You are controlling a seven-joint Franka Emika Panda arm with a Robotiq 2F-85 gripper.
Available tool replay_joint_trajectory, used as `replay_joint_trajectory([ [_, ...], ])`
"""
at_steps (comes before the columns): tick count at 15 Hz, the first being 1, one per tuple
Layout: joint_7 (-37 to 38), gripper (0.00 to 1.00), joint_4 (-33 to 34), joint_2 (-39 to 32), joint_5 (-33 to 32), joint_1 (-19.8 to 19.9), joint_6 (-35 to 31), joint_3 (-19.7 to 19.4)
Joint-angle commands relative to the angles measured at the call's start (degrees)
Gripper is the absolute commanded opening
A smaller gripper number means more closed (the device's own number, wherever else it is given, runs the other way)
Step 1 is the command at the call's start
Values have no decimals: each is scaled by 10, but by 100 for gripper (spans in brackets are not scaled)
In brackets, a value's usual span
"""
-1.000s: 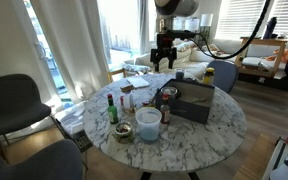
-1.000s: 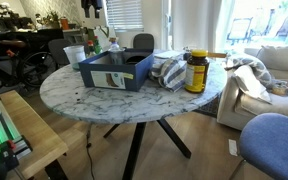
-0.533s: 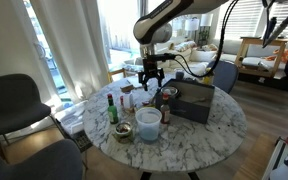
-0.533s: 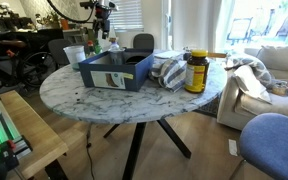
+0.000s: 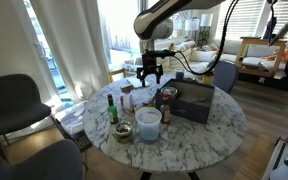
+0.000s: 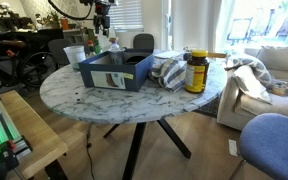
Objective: Move the wooden blocks from atop the bottle to the plastic cup in the box
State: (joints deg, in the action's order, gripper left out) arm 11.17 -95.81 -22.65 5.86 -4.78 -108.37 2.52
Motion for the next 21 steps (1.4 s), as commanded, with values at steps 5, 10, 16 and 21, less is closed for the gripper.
replay_joint_trajectory([
  [5, 179, 100, 66, -40, 38, -24, -143, -11],
  [10, 370, 100, 127, -76, 22, -59, -141, -29],
  [16, 443, 100, 118, -78, 54, -58, -163, -20],
  [21, 592, 100, 155, -119, 65, -74, -183, -25],
])
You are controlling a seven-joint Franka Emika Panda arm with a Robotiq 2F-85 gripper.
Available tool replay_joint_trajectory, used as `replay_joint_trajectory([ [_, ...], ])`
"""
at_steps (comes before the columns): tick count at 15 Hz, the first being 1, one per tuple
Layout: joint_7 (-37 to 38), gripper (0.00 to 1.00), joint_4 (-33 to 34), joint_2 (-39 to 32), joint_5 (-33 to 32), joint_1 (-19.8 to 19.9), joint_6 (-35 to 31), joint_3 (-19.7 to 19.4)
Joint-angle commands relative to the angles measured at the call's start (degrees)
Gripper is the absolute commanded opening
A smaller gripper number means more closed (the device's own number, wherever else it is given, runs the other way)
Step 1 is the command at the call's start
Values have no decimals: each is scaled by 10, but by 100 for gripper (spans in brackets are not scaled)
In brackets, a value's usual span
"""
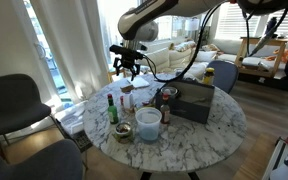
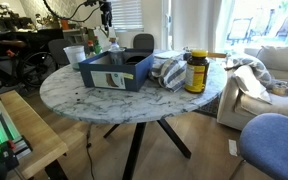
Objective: Move the wooden blocks from atop the bottle to the plastic cup in the box
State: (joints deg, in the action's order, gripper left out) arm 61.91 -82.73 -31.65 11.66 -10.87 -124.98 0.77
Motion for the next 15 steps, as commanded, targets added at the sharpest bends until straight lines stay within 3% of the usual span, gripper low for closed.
replay_joint_trajectory([
  [1, 118, 100, 24, -32, 4, -16, -20, -10],
  [6, 268, 100, 27, -45, 1, -18, -33, -20],
  [13, 442, 100, 54, -84, 12, 4, 11, -29],
  [14, 459, 83, 63, -94, 20, 11, 23, -25],
  [15, 473, 73, 73, -102, 23, 16, 32, -23],
])
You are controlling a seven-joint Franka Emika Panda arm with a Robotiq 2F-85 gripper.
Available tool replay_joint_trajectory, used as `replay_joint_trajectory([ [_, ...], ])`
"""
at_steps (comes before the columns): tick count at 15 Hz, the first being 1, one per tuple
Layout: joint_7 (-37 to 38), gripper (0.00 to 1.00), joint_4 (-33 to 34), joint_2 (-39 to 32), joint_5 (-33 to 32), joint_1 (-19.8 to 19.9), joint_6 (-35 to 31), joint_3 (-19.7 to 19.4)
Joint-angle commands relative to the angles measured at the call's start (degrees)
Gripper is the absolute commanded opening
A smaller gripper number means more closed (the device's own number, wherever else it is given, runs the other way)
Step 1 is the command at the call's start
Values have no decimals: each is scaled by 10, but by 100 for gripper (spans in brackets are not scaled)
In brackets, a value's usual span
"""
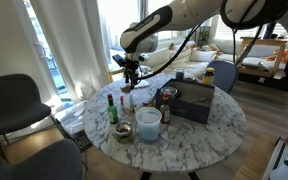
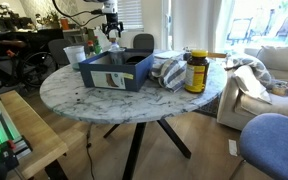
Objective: Move the wooden blocks from atop the bottle to the plastic cup in the box
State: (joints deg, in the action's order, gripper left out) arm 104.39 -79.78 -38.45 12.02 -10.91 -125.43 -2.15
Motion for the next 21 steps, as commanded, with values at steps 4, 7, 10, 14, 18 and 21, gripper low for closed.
replay_joint_trajectory([
  [4, 73, 40, 72, -53, 24, 28, 50, 14],
  [7, 73, 18, 85, -57, 18, 26, 48, 19],
  [10, 52, 7, 93, -56, 21, 28, 65, 33],
  [14, 64, 7, 35, -3, 5, 17, 68, 25],
  [18, 178, 7, -80, 86, -23, -6, -22, -15],
  [21, 260, 7, -157, 144, -48, -9, -60, -33],
])
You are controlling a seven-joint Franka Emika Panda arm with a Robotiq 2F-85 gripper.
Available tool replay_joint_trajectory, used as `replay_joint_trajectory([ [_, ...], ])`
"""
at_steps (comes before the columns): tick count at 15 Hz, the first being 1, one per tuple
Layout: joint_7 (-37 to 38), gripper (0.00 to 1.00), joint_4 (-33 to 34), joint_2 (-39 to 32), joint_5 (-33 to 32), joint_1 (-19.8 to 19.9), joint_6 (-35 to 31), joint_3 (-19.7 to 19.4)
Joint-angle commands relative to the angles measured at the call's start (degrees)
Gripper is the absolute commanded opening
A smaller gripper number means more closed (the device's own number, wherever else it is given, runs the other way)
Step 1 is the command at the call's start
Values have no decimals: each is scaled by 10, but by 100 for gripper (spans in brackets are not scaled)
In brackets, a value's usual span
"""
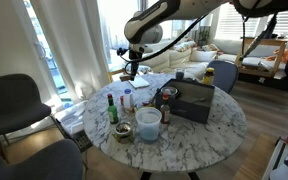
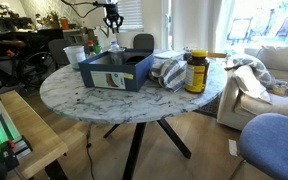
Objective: Move the wooden blocks from atop the bottle to the plastic cup in the box
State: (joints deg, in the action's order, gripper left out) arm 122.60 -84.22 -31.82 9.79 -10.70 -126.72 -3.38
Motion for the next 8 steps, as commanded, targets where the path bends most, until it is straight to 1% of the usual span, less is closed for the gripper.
replay_joint_trajectory([
  [1, 104, 7, -138, 94, -34, -9, -58, -26],
  [4, 178, 7, -225, 134, -49, 2, -101, -36],
  [8, 292, 7, -349, 187, -67, 5, -164, -48],
])
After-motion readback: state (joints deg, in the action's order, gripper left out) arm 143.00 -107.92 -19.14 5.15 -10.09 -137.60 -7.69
